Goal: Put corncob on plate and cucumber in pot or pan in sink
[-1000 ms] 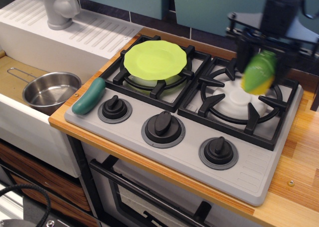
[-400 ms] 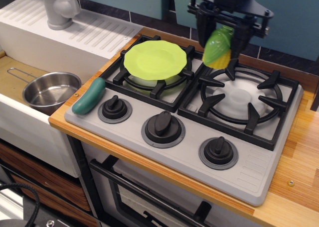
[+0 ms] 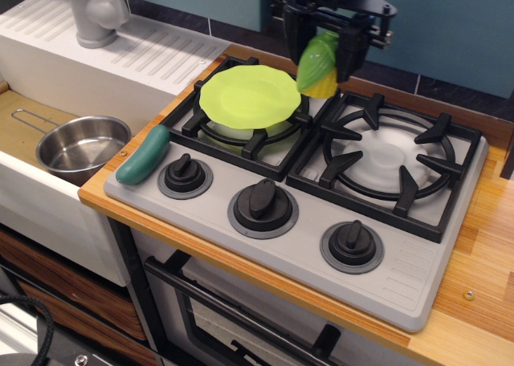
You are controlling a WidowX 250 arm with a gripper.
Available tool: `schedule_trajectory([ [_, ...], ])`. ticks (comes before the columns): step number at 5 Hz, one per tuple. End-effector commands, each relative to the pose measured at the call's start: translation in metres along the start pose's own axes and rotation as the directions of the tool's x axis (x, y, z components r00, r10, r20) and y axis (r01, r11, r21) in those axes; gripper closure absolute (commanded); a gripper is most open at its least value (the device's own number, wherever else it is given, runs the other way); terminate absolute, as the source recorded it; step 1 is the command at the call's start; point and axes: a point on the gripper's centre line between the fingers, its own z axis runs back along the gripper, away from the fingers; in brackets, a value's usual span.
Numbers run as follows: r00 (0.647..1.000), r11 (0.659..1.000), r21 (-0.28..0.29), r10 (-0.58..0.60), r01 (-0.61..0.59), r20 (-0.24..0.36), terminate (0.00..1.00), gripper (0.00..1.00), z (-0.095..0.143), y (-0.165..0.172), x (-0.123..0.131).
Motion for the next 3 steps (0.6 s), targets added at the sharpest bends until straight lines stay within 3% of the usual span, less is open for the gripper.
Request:
schedule_trajectory([
  [1, 0.993, 0.999, 0.016, -0.038, 0.036, 0.114, 0.0, 1.0, 0.026, 0.031, 0.002],
  [3, 0.987, 0.997, 0.005, -0.074, 0.074, 0.143, 0.0, 1.0, 0.013, 0.053, 0.01],
])
